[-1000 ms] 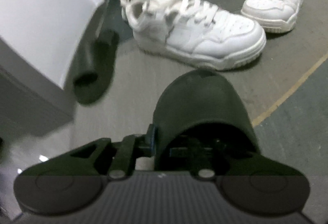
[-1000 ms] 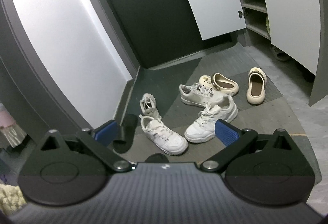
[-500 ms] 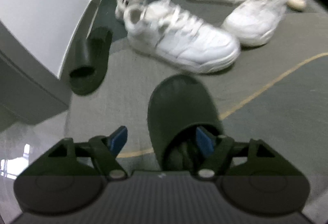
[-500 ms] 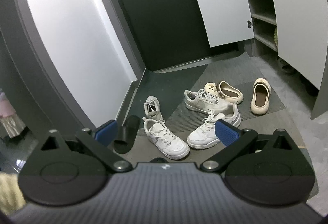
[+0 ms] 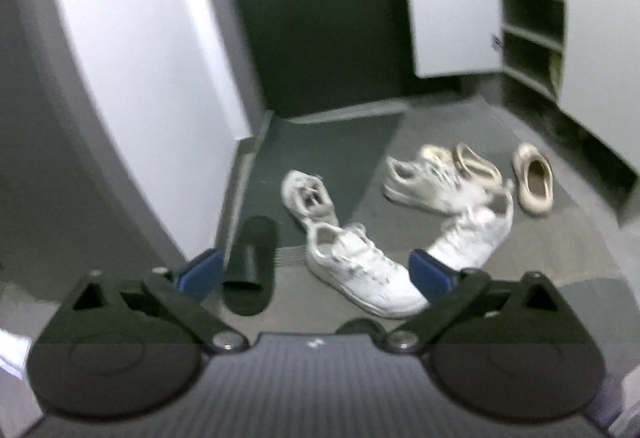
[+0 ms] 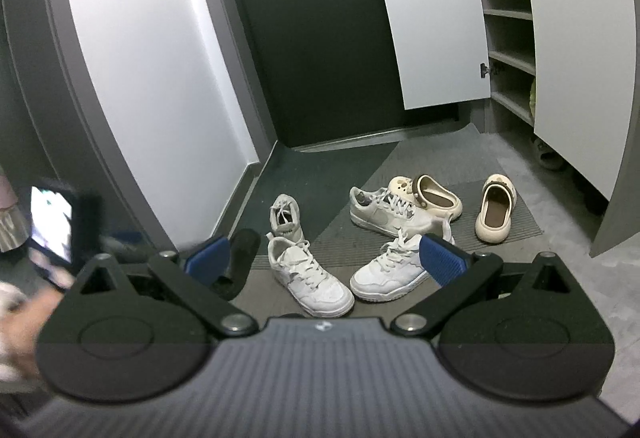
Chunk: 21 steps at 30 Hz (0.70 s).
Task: Organize scattered shoes
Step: 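Lower the right tool onto a black slide and close on it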
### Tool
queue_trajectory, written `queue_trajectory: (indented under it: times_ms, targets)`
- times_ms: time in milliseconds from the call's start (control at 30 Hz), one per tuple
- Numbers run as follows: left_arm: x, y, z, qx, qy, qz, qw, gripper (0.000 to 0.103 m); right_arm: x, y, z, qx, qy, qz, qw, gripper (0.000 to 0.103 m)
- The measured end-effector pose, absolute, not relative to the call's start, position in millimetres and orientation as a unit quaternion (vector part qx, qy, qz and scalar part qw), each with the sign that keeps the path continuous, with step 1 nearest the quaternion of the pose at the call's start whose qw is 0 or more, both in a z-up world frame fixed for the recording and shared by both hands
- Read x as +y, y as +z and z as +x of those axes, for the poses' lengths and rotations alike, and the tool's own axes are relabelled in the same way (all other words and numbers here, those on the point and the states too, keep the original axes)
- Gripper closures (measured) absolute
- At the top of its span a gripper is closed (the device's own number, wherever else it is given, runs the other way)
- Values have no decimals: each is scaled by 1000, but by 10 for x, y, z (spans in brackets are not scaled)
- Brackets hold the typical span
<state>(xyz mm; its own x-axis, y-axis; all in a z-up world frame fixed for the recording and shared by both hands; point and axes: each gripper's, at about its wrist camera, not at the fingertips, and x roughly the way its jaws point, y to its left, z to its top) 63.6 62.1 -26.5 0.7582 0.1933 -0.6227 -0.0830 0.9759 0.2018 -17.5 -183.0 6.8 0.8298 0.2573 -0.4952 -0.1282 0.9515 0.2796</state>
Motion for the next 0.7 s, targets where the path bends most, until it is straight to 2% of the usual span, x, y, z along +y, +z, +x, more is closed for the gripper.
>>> queue_trajectory:
  times_ms: [133,367,567,700]
  targets:
    - [803,173,438,343,102,14,934,0,-1725,-11,-164,281,116,110,946,0]
    - [1221,466,403,352,106,-55,928,0,-1259,-308,51,305,148,85,937,0]
    - [1445,524,311,342,91,-89,931,0,-671,-1203,712,409,146,128,892,0]
    - [1640,486,236,336,112,-100,930,0,-368,-2055,1029,425,108,136,888,0]
